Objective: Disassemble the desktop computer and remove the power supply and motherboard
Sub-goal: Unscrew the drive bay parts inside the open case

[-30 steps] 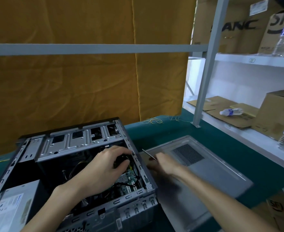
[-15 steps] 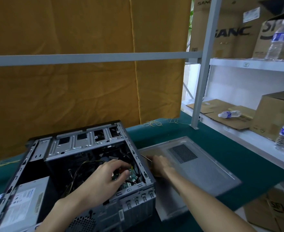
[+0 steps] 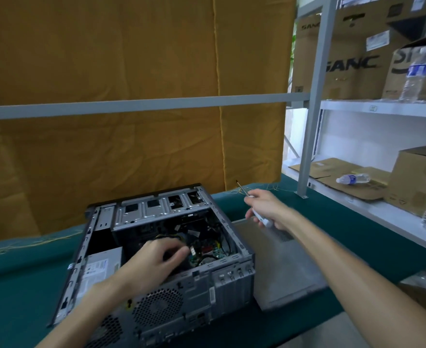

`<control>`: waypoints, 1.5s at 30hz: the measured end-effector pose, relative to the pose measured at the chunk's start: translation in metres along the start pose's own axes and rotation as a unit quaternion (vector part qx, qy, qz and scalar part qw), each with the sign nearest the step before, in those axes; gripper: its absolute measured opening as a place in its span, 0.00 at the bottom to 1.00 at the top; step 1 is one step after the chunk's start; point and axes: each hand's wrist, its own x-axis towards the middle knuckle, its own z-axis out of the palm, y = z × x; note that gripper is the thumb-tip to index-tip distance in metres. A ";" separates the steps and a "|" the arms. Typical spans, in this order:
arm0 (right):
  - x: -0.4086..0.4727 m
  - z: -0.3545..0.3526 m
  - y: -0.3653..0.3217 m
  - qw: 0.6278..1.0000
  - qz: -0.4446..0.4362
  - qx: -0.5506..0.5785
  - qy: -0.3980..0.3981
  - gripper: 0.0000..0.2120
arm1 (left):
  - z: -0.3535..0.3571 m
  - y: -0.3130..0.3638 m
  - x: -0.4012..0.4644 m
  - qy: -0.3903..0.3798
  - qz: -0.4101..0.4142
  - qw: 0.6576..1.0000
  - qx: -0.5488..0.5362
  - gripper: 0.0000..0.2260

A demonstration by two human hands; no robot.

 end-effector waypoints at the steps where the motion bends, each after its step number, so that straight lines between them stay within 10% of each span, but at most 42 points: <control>1: -0.004 0.008 -0.009 1.000 -0.004 -0.010 -0.001 0.19 | -0.002 -0.004 0.003 0.022 0.000 1.000 0.014 0.13; 7: -0.005 0.058 -0.038 0.991 -0.103 -0.056 0.057 0.17 | -0.019 -0.033 0.035 0.086 0.001 0.994 0.068 0.08; 16: 0.064 0.104 -0.080 0.956 -0.184 0.188 0.127 0.16 | -0.052 -0.090 0.127 0.172 0.005 0.984 0.050 0.25; 22: 0.102 0.141 -0.099 0.941 -0.266 0.189 0.087 0.16 | -0.051 -0.114 0.162 0.157 0.052 0.986 0.032 0.07; 45: 0.136 0.167 -0.113 0.933 -0.329 0.144 0.022 0.22 | -0.047 -0.150 0.194 0.131 0.072 0.975 -0.163 0.02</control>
